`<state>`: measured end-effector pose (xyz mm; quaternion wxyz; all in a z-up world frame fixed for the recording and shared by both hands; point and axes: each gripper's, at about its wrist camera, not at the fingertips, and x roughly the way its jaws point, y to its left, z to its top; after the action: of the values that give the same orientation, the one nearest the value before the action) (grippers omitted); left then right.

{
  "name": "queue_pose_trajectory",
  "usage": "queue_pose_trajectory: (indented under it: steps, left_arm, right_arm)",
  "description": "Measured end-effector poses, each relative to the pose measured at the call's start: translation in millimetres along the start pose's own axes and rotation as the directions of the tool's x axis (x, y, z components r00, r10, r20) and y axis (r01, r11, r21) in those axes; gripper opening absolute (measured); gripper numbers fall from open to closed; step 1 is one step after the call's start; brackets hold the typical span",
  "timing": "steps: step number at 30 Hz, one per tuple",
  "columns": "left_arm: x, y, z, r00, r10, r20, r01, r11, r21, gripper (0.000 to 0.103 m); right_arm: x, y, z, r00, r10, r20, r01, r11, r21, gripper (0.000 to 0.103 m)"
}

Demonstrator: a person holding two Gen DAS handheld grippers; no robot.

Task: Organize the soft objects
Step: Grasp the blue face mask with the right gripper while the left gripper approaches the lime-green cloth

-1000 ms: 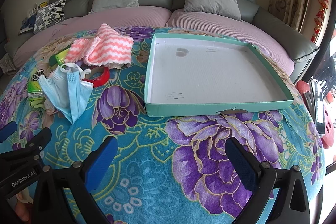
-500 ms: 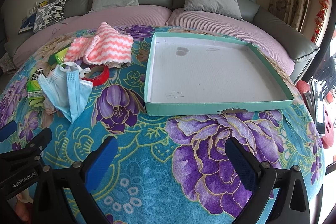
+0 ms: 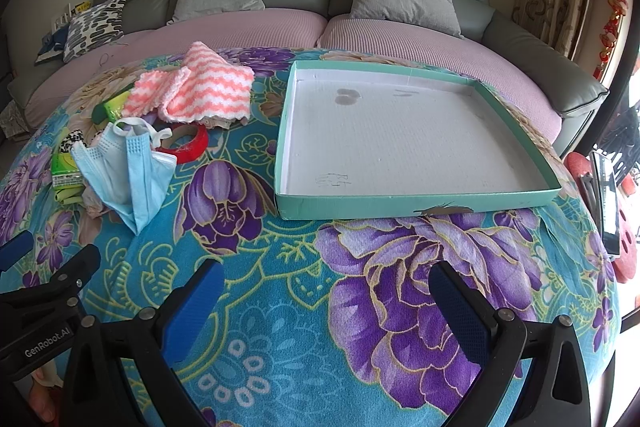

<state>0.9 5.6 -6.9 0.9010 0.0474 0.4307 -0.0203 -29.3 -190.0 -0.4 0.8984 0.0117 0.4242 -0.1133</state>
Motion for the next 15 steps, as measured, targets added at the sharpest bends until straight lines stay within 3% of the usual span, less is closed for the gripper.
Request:
queue_pose_trajectory:
  steps: [7, 15]
  left_arm:
    - [-15.8, 27.1, 14.3, 0.995, -0.069, 0.070, 0.074, 0.995, -0.063, 0.103]
    - [5.8, 64.6, 29.6, 0.997, -0.069, 0.021, 0.072, 0.988, -0.136, 0.103]
  right_arm:
    - [-7.4, -1.3, 0.1, 0.999, 0.016, 0.040, -0.016, 1.000, 0.007, 0.103]
    - [-18.0, 15.1, 15.7, 0.988, 0.136, 0.080, -0.136, 0.991, -0.001, 0.103]
